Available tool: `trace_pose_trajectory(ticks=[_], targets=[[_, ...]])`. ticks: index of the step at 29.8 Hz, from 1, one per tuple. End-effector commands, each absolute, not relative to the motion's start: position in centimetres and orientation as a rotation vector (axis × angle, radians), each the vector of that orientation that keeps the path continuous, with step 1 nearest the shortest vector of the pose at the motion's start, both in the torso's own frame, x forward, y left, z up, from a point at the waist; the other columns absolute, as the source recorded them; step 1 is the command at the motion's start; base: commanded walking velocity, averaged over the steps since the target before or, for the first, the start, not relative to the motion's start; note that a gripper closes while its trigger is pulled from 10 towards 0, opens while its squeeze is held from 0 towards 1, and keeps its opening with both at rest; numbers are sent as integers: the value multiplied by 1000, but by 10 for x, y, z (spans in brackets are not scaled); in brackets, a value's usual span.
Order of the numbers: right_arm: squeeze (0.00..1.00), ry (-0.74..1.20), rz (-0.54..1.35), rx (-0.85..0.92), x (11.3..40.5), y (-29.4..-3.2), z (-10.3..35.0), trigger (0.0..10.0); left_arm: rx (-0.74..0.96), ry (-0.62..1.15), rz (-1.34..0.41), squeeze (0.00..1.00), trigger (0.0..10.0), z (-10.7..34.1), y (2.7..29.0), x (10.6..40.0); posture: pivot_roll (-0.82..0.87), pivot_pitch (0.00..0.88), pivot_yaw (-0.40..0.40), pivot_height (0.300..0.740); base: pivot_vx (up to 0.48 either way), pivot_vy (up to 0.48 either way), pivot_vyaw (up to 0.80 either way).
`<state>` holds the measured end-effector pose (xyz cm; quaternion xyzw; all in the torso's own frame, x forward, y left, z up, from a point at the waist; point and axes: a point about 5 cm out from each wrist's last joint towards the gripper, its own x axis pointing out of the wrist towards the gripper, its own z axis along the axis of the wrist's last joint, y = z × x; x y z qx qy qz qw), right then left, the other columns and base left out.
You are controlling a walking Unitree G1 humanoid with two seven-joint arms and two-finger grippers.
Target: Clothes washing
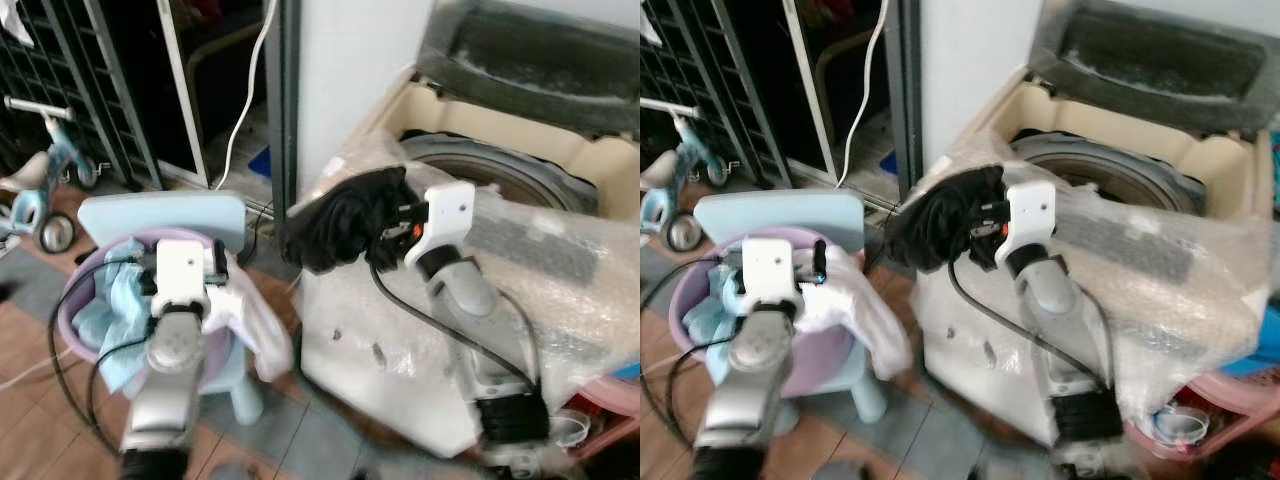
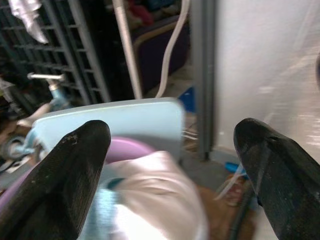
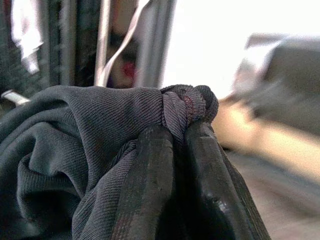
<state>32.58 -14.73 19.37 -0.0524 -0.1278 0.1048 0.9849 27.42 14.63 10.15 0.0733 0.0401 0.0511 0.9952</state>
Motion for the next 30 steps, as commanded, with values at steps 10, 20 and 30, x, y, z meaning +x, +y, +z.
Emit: trace_pose_trajectory(ticks=[10, 20, 30], targets=[[0, -361, 95, -74, 348, -172, 231, 10000, 120, 44, 113, 0, 10000, 108, 154, 274, -26, 0, -26, 740, 24, 0, 0], [0, -353, 82, -71, 360, -168, 236, 10000, 104, 50, 105, 0, 10000, 107, 153, 274, -25, 0, -25, 740, 283, 0, -296], [0, -314, 57, -102, 376, -172, 240, 10000, 69, 50, 118, 0, 10000, 107, 152, 271, -15, 0, -32, 740, 205, 0, -640]])
